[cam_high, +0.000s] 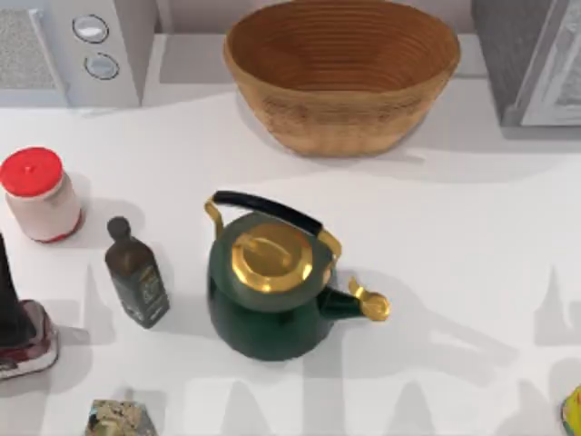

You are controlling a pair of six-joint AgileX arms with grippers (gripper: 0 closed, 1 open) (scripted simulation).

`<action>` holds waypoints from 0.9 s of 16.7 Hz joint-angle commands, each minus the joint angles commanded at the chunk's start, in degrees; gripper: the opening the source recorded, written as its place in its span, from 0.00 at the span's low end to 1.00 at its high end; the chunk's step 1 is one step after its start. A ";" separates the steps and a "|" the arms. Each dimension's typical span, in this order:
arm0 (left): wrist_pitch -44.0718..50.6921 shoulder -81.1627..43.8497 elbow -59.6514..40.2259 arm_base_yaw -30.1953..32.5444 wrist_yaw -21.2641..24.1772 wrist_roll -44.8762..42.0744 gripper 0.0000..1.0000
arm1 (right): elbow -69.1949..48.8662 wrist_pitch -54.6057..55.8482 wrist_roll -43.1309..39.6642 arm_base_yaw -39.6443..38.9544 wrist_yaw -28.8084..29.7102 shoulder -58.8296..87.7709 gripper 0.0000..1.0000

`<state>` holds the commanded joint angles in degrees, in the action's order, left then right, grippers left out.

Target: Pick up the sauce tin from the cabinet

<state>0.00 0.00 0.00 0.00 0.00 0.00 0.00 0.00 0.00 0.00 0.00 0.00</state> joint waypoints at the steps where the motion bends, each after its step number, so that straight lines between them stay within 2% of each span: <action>1: 0.00 0.00 0.00 0.00 0.00 0.00 1.00 | 0.00 0.00 0.00 0.00 0.00 0.00 1.00; 6: 0.00 0.00 0.00 0.00 0.00 0.00 1.00 | -4.56 -0.94 0.01 -0.65 0.32 3.25 1.00; 15: 0.00 0.00 0.00 0.00 0.00 0.00 1.00 | -26.48 -6.42 0.37 -2.84 2.97 20.28 1.00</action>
<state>0.00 0.00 0.00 0.00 0.00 0.00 -26.48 -6.42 0.37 -2.84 2.97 20.28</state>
